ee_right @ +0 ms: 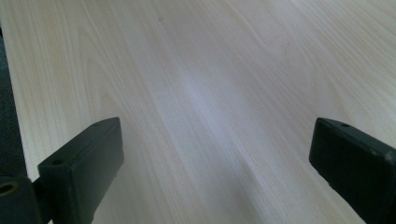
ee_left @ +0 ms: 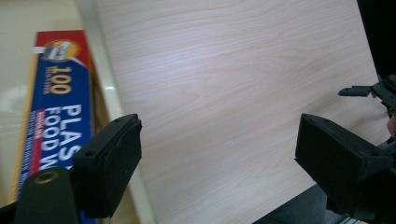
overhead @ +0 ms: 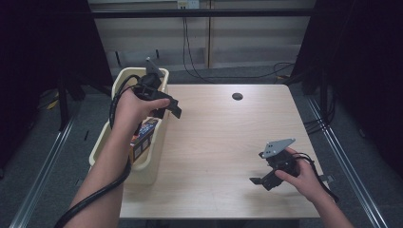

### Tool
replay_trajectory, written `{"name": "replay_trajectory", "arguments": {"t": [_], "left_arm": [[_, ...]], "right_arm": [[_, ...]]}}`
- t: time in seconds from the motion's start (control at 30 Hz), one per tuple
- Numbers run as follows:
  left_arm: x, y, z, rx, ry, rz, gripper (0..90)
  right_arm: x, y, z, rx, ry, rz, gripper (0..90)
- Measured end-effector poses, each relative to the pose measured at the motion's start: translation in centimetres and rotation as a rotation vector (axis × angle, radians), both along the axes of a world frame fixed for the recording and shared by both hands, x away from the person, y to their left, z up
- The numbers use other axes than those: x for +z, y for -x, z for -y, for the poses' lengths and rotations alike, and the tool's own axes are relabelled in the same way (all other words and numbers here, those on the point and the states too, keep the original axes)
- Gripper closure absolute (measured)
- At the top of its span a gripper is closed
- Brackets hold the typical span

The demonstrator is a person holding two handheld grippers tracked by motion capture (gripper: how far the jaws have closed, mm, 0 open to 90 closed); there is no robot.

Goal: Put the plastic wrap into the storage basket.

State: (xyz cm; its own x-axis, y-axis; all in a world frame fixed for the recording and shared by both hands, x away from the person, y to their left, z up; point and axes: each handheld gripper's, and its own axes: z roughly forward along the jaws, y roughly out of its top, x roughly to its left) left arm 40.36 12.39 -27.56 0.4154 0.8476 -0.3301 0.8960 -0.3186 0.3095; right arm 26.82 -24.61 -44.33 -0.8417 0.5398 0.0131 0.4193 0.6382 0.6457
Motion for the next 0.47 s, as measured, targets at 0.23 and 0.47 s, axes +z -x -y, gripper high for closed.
{"name": "replay_trajectory", "arguments": {"t": [0.23, 0.47], "left_arm": [[-1.4, 0.4, 1.8, -0.063, 0.035, 0.0, 14.7], [-2.3, 0.6, 3.1, -0.102, 0.046, 0.008, 14.4]], "right_arm": [[0.0, 0.0, -0.1, -0.003, 0.014, 0.005, 3.1], [-0.2, 0.0, 0.0, -0.005, 0.013, 0.004, 3.0]]}}
